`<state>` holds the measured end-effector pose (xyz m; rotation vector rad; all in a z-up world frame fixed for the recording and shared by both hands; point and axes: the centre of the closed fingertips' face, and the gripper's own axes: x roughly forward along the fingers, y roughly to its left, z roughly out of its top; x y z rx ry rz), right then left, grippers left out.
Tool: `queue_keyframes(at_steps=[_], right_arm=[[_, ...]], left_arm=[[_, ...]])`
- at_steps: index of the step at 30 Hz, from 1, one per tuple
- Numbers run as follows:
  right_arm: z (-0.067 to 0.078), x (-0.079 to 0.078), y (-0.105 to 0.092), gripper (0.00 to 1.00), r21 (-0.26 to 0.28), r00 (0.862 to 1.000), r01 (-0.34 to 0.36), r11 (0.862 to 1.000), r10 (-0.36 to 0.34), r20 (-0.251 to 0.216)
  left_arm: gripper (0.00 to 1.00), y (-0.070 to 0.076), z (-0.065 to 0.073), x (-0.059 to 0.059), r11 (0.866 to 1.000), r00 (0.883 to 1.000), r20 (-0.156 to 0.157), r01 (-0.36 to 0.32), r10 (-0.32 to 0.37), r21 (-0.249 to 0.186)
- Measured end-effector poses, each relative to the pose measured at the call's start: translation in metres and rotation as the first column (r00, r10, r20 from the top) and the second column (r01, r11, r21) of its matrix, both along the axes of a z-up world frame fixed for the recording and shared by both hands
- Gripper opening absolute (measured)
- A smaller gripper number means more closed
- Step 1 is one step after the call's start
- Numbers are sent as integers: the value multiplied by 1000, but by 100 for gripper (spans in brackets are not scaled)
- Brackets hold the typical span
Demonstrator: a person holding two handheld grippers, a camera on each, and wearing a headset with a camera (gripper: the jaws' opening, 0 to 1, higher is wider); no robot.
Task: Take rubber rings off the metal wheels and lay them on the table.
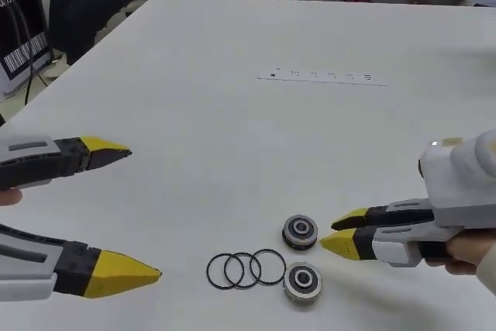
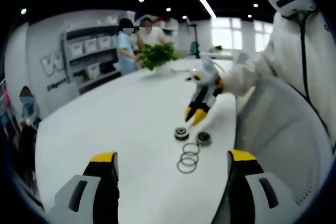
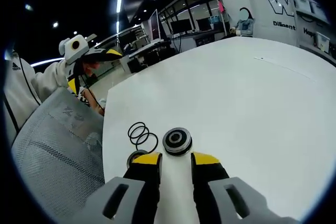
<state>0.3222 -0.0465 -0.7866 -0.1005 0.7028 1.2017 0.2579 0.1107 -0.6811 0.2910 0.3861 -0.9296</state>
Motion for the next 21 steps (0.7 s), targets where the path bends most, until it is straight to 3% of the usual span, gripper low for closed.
queue_keyframes(at_steps=[5,21], right_arm=[[0,-3,-2,20,10,1000,5,1000,-5,2],[0,0,0,21,49,1000,31,998,-30,-5]], left_arm=[[86,-12,8,8,1000,999,16,31,-31,2],[81,-52,9,32,992,991,30,128,-128,7]])
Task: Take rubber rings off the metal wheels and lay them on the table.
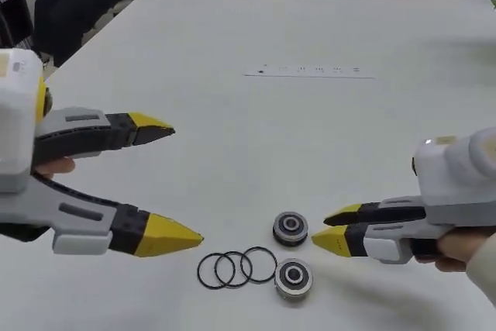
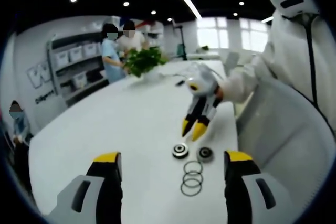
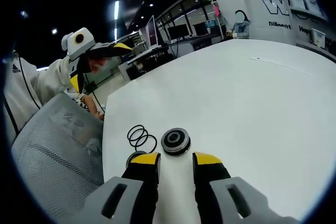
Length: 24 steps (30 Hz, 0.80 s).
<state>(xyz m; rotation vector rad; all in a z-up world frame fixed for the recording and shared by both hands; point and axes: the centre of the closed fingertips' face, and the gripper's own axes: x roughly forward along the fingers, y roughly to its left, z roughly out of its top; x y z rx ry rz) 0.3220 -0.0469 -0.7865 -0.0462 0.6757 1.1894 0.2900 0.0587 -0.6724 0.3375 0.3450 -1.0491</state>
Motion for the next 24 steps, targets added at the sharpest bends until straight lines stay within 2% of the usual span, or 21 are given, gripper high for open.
queue_keyframes(at_steps=[3,7,10,13,18,22,24], right_arm=[[-1,0,0,22,-1,1000,-4,1000,4,2],[-4,4,0,22,1,1000,-12,1000,12,4],[-5,5,2,22,7,1000,-12,1000,12,0],[-6,4,5,22,7,1000,-24,1000,24,5],[-8,5,6,21,-5,999,-45,999,45,18],[-10,6,7,21,-7,999,-47,999,47,22],[-11,5,8,21,-7,998,-51,999,51,22]], left_arm=[[78,-10,-2,2,1000,1000,-4,26,-26,-3],[75,-18,-7,4,998,998,-5,57,-57,14],[73,-25,-9,7,998,998,-17,67,-67,1],[69,-32,-11,9,996,996,-9,85,-85,-1],[67,-44,-17,18,995,995,-13,96,-96,-3],[61,-51,-26,28,995,995,-6,95,-95,11],[60,-54,-29,30,995,995,-16,98,-98,4]])
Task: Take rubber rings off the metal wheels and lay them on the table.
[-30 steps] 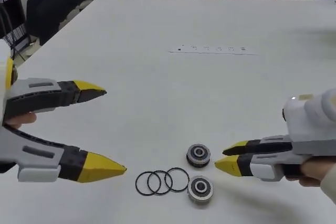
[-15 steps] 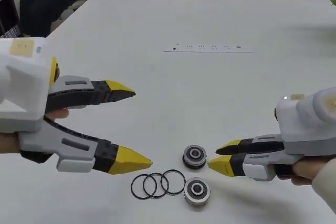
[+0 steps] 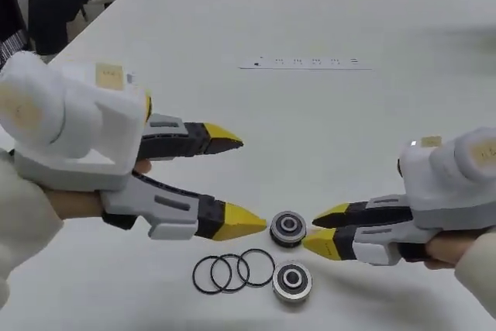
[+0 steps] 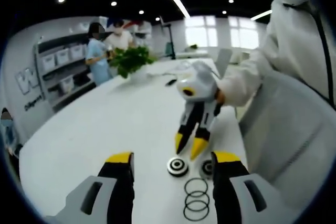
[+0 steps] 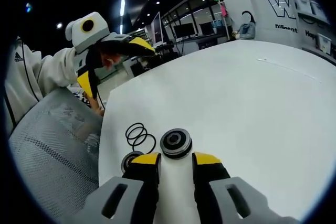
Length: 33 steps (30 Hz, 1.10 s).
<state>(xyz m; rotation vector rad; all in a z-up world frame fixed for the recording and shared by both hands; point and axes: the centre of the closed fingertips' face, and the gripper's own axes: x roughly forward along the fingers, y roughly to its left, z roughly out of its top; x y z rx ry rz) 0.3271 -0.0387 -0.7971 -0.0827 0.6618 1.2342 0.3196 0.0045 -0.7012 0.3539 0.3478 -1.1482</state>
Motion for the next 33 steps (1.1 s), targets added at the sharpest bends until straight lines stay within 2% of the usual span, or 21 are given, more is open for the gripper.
queue_keyframes(at_steps=[8,13,19,33], right_arm=[[-4,-1,2,20,-22,999,-23,999,24,37],[-5,0,4,19,-33,997,-38,999,41,69],[-8,0,6,18,-37,996,-47,998,50,75],[-10,1,7,15,-30,995,-50,998,52,86]], left_arm=[[57,-11,-13,6,1000,999,-33,12,-13,-15],[52,-17,-24,9,1000,999,-47,18,-18,-1],[46,-26,-38,9,999,997,-69,37,-37,9],[33,-36,-62,13,998,994,-101,46,-42,41]])
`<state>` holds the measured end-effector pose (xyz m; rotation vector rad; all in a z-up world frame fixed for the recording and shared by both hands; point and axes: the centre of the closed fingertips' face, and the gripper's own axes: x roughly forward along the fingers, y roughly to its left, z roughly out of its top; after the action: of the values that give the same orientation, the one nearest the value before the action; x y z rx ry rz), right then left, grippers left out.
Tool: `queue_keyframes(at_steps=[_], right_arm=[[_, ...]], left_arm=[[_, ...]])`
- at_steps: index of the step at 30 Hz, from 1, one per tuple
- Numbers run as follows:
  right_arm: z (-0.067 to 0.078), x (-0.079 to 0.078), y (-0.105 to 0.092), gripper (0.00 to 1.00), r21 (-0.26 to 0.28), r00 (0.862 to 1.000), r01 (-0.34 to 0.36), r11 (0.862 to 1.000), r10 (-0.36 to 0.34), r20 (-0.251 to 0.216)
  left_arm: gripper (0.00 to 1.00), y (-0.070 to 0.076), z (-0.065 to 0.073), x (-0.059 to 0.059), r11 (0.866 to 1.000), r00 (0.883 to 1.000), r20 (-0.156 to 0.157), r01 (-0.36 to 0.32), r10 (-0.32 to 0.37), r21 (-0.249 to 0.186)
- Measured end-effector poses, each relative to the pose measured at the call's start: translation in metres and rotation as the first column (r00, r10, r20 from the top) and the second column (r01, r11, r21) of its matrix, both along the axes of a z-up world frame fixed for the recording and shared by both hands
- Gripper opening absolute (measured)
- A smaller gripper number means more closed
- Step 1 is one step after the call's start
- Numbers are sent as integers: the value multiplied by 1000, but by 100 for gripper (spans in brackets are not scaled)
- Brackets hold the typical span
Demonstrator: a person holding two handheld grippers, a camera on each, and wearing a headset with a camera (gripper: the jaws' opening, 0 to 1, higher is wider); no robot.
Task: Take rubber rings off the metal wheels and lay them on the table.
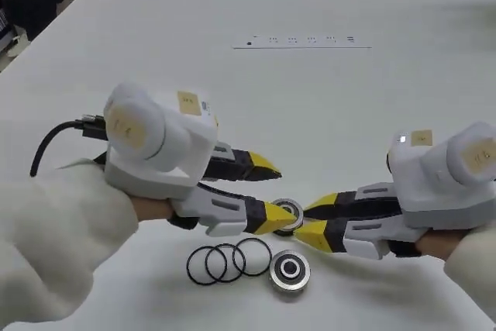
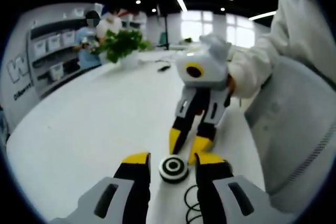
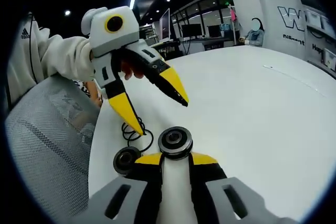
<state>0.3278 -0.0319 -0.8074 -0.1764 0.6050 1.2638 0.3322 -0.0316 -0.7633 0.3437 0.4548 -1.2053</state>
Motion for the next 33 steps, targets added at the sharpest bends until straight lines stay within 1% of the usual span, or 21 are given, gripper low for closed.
queue_keyframes(at_steps=[3,8,11,12,16,19,22,23,24,27,28,33], right_arm=[[0,1,-1,14,1,1000,1,1000,-1,2],[0,1,-1,14,2,1000,1,1000,-1,6],[0,1,-1,14,4,1000,0,1000,0,6],[0,1,-1,14,5,1000,0,1000,0,7],[0,1,-1,14,5,1000,-1,1000,1,10],[0,1,-1,14,5,1000,-4,1000,3,14],[0,1,-1,13,5,1000,-4,1000,4,16],[0,1,-1,13,5,1000,-4,1000,4,16],[0,1,-1,13,5,1000,-4,1000,4,18],[0,0,-1,13,3,1000,-6,1000,5,22],[0,0,-1,12,2,1000,-6,1000,6,25],[0,0,-2,9,-5,999,-13,1000,13,41]], left_arm=[[29,0,-7,0,1000,1000,-12,8,-8,12],[28,0,-14,0,1000,1000,-29,8,-7,25],[25,0,-18,1,999,1000,-31,8,-7,34],[24,1,-19,1,999,999,-36,5,-3,36],[23,1,-22,4,999,999,-38,-5,6,40],[20,1,-23,4,999,999,-44,-8,10,38],[16,1,-28,2,998,999,-43,5,-3,59],[16,-1,-26,3,999,999,-32,6,-4,46],[16,1,-27,1,999,999,-42,3,0,53],[15,0,-26,0,999,999,-34,8,-7,54],[15,0,-27,-1,998,999,-41,12,-10,55],[15,1,-26,-1,999,999,-38,2,0,45]])
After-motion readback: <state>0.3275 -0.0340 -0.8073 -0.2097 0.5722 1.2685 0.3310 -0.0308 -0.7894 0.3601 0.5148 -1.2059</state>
